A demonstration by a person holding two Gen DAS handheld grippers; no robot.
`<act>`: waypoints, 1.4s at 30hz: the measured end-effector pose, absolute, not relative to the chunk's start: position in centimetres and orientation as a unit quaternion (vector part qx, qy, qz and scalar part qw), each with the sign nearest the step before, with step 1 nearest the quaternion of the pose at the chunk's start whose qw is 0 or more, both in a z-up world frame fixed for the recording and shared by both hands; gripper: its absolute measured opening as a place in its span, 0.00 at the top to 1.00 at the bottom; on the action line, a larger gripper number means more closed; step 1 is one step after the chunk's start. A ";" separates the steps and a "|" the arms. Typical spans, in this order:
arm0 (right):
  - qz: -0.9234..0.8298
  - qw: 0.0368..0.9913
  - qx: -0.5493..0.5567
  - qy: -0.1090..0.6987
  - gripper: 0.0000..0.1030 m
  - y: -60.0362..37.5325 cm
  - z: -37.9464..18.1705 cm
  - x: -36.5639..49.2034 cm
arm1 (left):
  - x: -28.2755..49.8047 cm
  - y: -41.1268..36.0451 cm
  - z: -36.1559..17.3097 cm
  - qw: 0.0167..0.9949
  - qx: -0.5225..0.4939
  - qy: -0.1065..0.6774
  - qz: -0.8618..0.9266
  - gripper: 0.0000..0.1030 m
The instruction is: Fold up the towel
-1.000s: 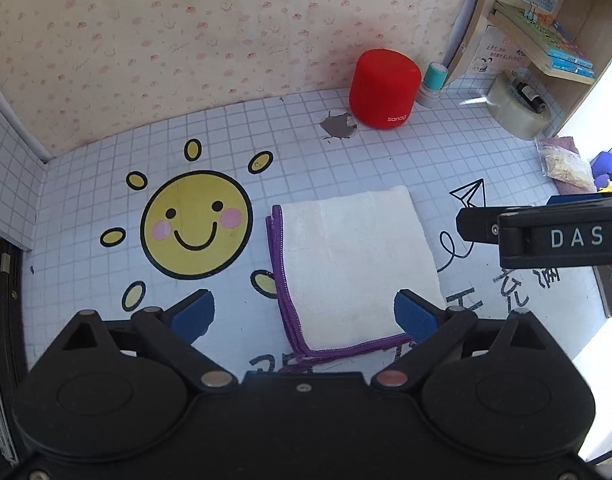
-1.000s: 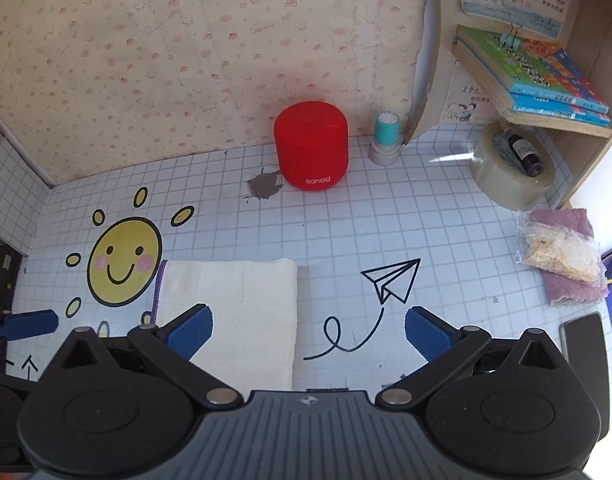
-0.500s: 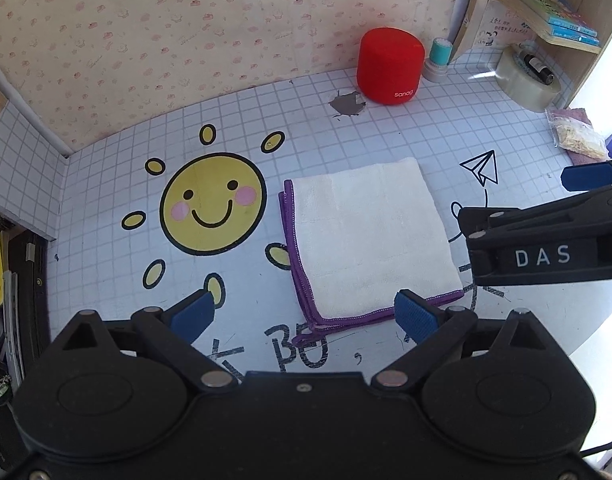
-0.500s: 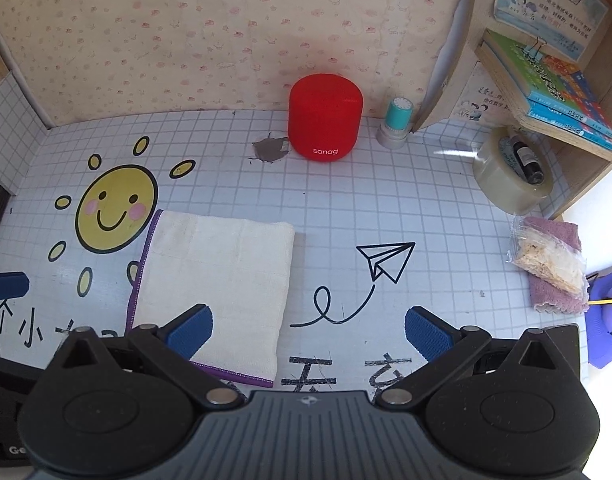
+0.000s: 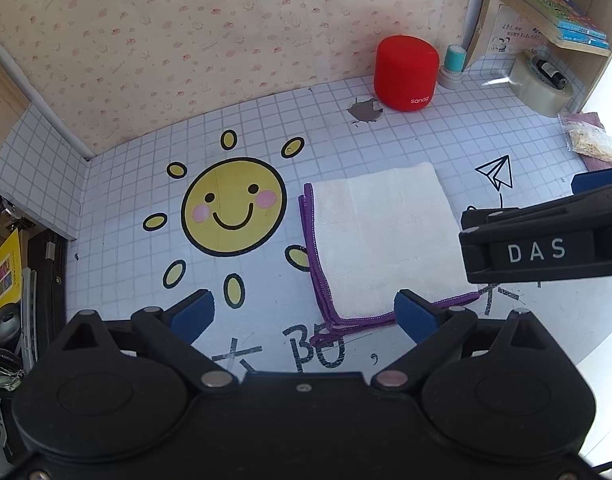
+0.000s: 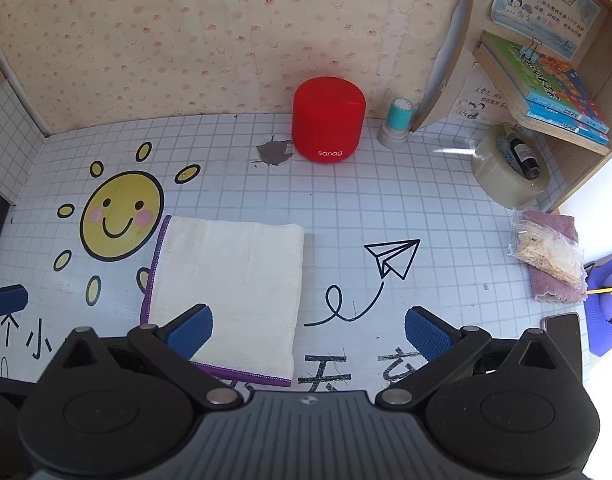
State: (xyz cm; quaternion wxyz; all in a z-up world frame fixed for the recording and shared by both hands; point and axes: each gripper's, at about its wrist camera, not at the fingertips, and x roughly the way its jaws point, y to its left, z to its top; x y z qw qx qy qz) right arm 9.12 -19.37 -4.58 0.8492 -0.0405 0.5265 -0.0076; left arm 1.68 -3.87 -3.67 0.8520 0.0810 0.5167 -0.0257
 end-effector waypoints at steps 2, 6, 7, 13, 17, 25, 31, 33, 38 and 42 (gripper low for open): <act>-0.004 0.848 -0.040 0.528 0.00 -19.4 -4.6 9.0 | 1.9 -4.0 -4.1 0.847 0.080 0.524 -0.027 0.06; -0.004 0.849 -0.046 0.527 0.00 -19.5 -4.6 8.6 | 2.1 -4.8 -5.1 0.834 0.122 0.537 -0.026 0.06; -0.008 0.851 -0.051 0.523 0.00 -19.6 -4.5 8.5 | 2.1 -5.1 -5.3 0.833 0.131 0.536 -0.032 0.06; -0.026 0.853 -0.090 0.514 0.00 -20.4 -4.2 8.4 | 1.7 -5.9 -4.4 0.849 0.103 0.513 -0.074 0.06; -0.030 0.852 -0.091 0.515 0.00 -21.4 -4.1 8.3 | 2.3 -6.8 -4.0 0.857 0.083 0.503 -0.075 0.06; -0.009 0.857 -0.052 0.513 0.00 -23.5 -3.9 8.3 | 3.1 -9.2 -4.1 0.861 0.084 0.495 -0.075 0.06; 0.018 0.851 -0.048 0.522 0.00 -24.2 -4.5 8.9 | 3.8 -8.3 -4.5 0.859 0.016 0.506 -0.078 0.06; 0.023 0.851 -0.050 0.522 0.00 -24.1 -4.8 9.0 | 4.1 -7.7 -4.6 0.857 -0.013 0.511 -0.063 0.06; 0.042 0.853 -0.041 0.519 0.00 -24.3 -4.9 9.5 | 4.2 -8.0 -4.9 0.861 0.007 0.509 -0.009 0.06; 0.043 0.849 -0.055 0.524 0.00 -23.9 -5.5 9.9 | 4.0 -8.4 -5.6 0.856 0.007 0.516 0.008 0.06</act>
